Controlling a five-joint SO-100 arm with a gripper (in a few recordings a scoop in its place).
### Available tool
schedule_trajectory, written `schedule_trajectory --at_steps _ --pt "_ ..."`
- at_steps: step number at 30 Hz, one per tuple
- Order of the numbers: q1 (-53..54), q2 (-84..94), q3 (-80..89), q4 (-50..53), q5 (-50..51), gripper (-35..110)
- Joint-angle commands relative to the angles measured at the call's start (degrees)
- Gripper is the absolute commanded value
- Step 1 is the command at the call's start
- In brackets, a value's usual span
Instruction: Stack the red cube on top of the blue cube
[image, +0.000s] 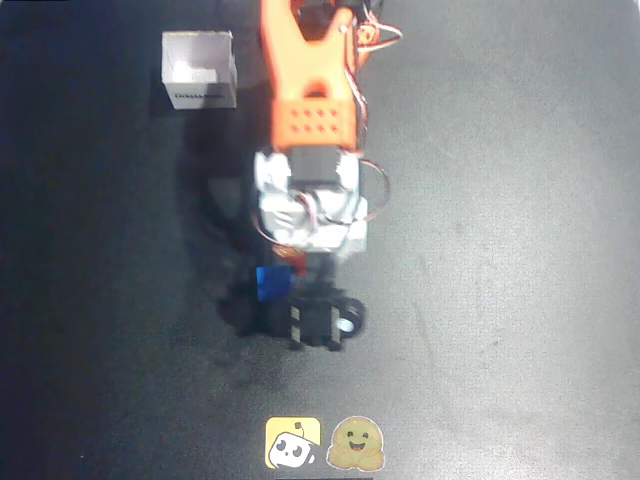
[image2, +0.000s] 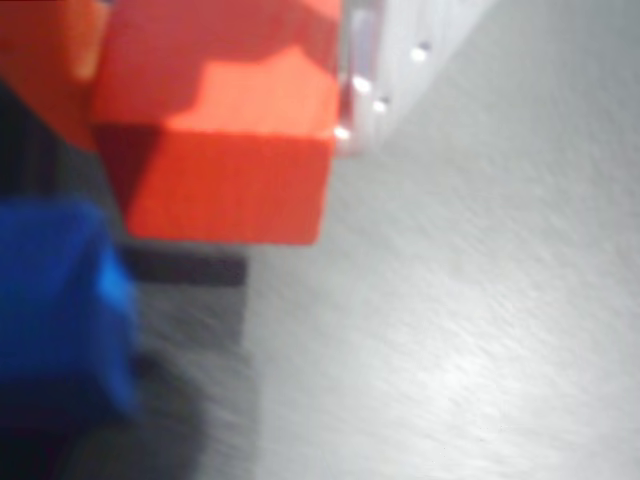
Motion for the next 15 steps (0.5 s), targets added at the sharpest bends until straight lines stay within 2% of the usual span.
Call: schedule_trajectory --at_steps 1,15 --pt "2.7 3.6 -2.4 1.1 -1.3 0" --pt "6.0 -0.5 -2.5 -3.3 -1.7 0"
